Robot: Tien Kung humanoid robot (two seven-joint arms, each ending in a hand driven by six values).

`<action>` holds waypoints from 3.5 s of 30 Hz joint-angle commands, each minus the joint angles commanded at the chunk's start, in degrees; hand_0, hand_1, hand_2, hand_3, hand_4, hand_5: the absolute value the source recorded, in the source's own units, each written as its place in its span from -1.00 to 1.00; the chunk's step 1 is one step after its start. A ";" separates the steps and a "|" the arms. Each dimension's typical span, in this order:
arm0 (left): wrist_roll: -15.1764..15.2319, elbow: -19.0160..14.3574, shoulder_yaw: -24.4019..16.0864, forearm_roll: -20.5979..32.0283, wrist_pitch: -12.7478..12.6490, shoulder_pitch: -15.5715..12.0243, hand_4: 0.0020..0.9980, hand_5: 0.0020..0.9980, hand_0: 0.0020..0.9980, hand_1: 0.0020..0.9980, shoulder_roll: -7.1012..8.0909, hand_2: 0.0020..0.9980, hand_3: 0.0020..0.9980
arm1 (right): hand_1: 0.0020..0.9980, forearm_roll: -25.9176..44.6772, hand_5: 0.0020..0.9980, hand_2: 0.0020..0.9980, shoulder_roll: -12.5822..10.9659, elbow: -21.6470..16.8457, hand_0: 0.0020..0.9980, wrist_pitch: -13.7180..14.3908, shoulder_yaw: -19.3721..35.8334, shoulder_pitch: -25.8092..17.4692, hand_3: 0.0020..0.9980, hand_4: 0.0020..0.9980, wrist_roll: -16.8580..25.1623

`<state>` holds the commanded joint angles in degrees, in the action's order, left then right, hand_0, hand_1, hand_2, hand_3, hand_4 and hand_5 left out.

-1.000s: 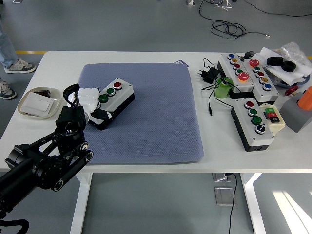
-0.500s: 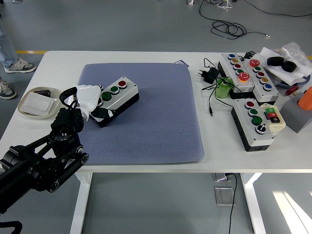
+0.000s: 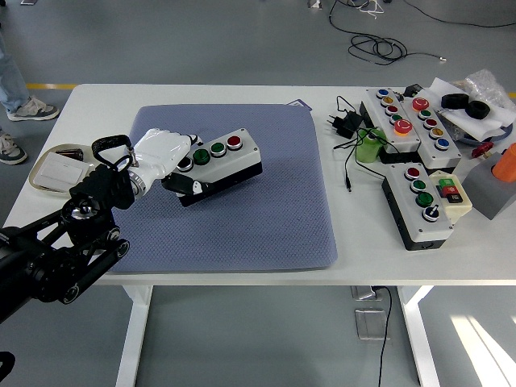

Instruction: Pick up the button,place it on the desk,press the button,press the button

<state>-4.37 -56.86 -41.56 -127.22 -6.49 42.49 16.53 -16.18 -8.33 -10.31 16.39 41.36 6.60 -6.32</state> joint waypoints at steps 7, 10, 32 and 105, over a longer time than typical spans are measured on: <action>9.13 1.09 2.79 -2.78 -1.65 2.62 0.10 -0.96 -0.38 -0.37 1.84 -0.56 -0.30 | 0.60 0.05 -0.04 0.64 0.00 0.00 0.58 -0.02 -0.36 0.21 0.50 -0.18 -0.15; 11.08 1.23 3.59 -2.78 -2.16 3.12 0.10 -0.96 -0.38 -0.37 2.24 -0.56 -0.30 | 0.60 0.05 -0.04 0.64 -0.01 0.00 0.58 -0.02 -0.45 0.26 0.50 -0.18 -0.20; 12.97 0.88 6.43 -2.78 -0.49 2.52 0.25 -1.00 -0.33 -0.27 2.46 -0.36 -0.05 | 0.60 0.12 -0.04 0.64 0.05 0.00 0.58 -0.06 -0.82 0.38 0.50 -0.18 -0.26; -10.02 -32.92 -8.86 0.65 26.05 -7.85 -0.12 -1.00 -0.89 -0.92 5.95 -0.87 0.84 | 0.60 -0.05 -0.04 0.64 0.01 0.00 0.58 -0.19 -1.07 0.35 0.50 -0.18 -0.12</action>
<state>-14.39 -89.78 -50.42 -126.56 19.56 34.64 22.48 -16.23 -8.32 -10.31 16.20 40.29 6.96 -6.44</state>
